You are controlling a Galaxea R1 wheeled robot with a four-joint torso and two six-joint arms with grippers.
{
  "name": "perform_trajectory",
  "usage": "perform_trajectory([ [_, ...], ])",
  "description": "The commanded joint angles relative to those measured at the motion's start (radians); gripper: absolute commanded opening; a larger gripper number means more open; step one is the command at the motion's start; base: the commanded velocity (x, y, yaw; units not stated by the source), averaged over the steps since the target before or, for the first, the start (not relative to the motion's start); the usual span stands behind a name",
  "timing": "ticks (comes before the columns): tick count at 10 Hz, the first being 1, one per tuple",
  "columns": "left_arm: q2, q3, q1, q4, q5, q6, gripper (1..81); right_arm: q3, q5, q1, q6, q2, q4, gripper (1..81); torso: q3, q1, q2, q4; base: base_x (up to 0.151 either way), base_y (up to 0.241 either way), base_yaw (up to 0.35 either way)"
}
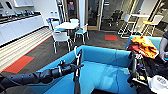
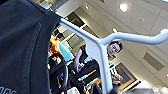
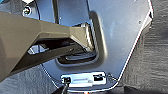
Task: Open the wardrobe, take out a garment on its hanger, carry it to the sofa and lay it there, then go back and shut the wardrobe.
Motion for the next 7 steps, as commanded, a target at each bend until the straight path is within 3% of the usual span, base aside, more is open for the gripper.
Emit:
perform_trajectory([
  [1, 0.095, 0.038, -0.218, -0.025, -0.023, 0.007, 1.0, 0.010, -0.064, 0.007, -0.006, 0.015, -0.011, 81.1, 0.000, 0.000, 0.000, 0.000, 0.000, 0.000, 0.000],
  [5, 0.230, 0.018, -0.315, -0.089, -0.021, 0.007, 1.0, 0.010, -0.064, 0.008, -0.006, 0.017, -0.012, 81.1, 0.000, 0.000, 0.000, 0.000, 0.000, 0.000, 0.000],
  [7, 0.298, -0.071, -0.342, -0.124, -0.015, 0.007, 1.0, 0.010, -0.064, 0.010, -0.006, 0.017, -0.011, 81.1, 0.000, 0.000, 0.000, 0.000, 0.000, 0.000, 0.000],
])
